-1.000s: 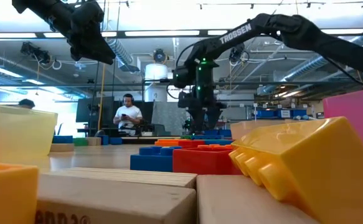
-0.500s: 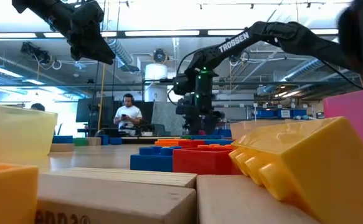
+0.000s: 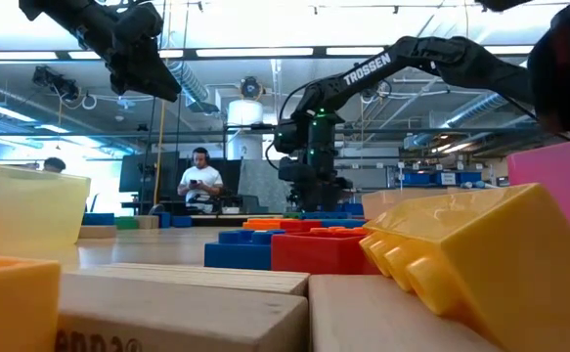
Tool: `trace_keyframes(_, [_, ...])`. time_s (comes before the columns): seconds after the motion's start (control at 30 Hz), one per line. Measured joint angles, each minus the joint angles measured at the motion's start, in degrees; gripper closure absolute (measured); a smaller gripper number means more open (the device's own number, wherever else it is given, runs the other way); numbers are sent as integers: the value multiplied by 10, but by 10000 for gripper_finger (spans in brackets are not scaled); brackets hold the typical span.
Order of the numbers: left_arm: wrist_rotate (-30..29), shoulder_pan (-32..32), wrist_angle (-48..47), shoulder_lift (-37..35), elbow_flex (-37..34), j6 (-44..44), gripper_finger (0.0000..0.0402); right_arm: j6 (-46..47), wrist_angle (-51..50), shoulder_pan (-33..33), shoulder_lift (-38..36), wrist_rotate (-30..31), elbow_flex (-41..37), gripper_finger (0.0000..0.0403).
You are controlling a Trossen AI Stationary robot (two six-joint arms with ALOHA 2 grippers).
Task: Sort blocks by size
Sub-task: Put the small red game piece into the red bin
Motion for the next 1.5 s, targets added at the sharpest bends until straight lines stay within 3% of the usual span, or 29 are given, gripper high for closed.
trace_keyframes(0.33, [0, 0, 0, 0, 0, 0, 224, -17, 10, 0, 0, 0, 0, 276])
trace_keyframes(0.5, [0, 0, 0, 0, 0, 0, 224, -18, 12, 3, 0, -20, 0, 310])
trace_keyframes(1.07, [-11, 0, 0, 0, 0, 0, 224, -39, -18, 35, -10, -25, -2, 304])
trace_keyframes(1.5, [-13, 0, 10, 0, 0, 0, 224, -27, -28, 62, -118, -10, -2, 303])
